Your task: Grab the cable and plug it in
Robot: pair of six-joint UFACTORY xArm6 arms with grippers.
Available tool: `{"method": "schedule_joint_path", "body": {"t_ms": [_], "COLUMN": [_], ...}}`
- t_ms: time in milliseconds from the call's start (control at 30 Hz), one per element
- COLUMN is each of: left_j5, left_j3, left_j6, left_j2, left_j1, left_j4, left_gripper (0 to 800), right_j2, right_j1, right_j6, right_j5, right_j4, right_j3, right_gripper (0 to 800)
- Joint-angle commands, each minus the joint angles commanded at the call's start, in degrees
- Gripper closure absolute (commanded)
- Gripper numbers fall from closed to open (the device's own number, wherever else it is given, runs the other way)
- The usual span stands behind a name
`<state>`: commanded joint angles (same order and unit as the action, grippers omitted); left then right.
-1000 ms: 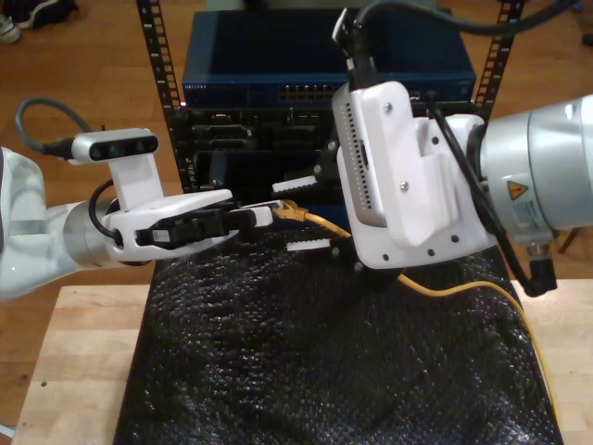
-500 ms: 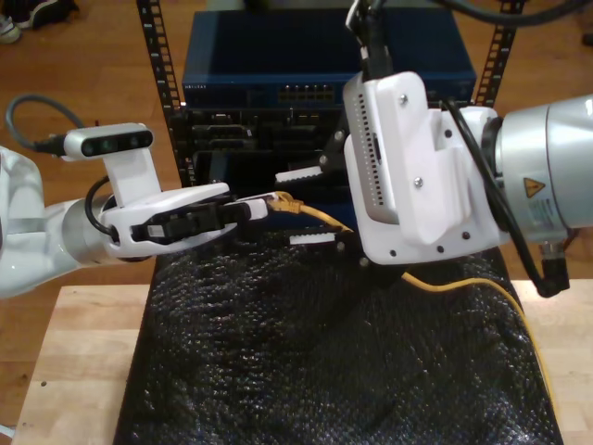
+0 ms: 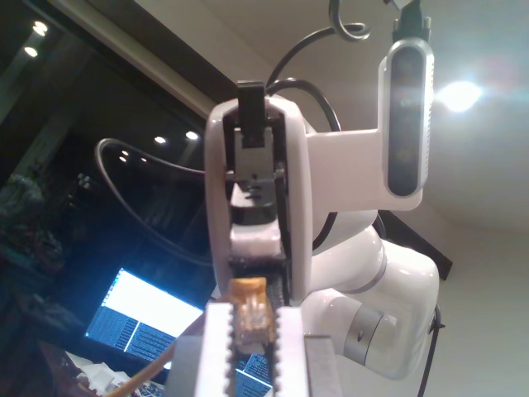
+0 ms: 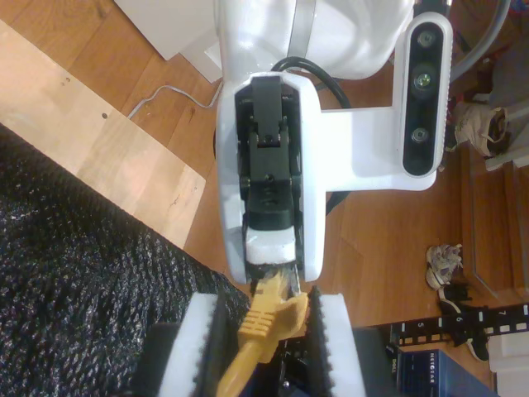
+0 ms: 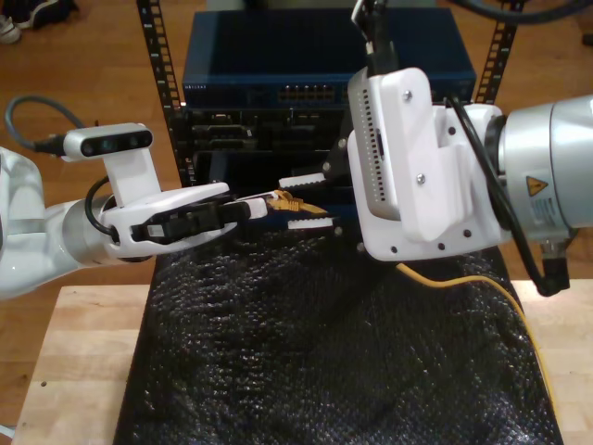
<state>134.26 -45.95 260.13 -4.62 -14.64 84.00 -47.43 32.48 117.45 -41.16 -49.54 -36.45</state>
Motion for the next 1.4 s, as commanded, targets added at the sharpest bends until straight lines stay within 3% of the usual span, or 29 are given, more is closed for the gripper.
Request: {"method": "schedule_joint_path", "body": {"t_ms": [1133,1400], "left_j5": [0.0,0.2], "left_j3": [0.1,0.0], "left_j6": [0.1,0.1], "left_j2": [0.0,0.1], "left_j1": [0.4,0.4], "left_j4": [0.0,0.0], "left_gripper": [794,794], "right_j2": [0.1,0.2], "right_j1": [0.2,0.2], "right_j6": [-0.1,-0.1], "right_j5": [1.2,1.2], "right_j4": [-0.5,-0.5], "right_j3": [0.0,0.0], "right_gripper": [547,585]}}
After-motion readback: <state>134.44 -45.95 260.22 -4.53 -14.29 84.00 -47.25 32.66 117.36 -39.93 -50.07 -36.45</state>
